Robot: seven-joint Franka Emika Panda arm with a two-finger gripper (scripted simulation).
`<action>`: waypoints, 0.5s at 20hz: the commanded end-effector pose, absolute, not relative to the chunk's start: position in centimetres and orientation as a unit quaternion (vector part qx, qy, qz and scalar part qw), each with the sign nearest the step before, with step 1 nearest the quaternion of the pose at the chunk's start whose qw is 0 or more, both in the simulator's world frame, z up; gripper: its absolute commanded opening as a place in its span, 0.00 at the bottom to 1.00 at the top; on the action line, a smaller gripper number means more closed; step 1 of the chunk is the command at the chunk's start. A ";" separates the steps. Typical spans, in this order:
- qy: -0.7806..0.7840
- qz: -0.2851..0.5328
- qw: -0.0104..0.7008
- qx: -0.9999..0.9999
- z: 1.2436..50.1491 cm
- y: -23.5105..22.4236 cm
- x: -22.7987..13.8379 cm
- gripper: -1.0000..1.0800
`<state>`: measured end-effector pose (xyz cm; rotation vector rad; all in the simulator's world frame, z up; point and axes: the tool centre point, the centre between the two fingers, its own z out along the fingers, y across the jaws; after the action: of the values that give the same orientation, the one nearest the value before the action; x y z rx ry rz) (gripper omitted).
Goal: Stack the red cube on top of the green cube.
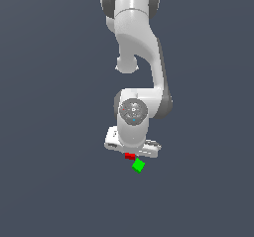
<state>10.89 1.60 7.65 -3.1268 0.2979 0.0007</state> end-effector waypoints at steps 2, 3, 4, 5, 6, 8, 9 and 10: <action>0.095 0.000 0.000 -0.995 7.1 2.8 12.2 0.00; 0.095 0.000 0.000 -0.995 7.0 3.1 12.5 0.00; 0.095 0.000 0.000 -0.995 6.9 3.3 12.7 0.00; 0.095 0.000 0.000 -0.995 6.8 3.6 13.0 0.00; 0.095 0.000 0.000 -0.995 6.7 3.8 13.2 0.00; 0.095 0.000 0.000 -0.995 6.5 4.1 13.6 0.00; 0.095 0.000 0.000 -0.995 6.5 4.2 13.7 0.00; 0.095 0.000 0.000 -0.995 6.4 4.4 13.9 0.00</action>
<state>13.58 4.15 6.43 -3.1271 0.2980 0.0018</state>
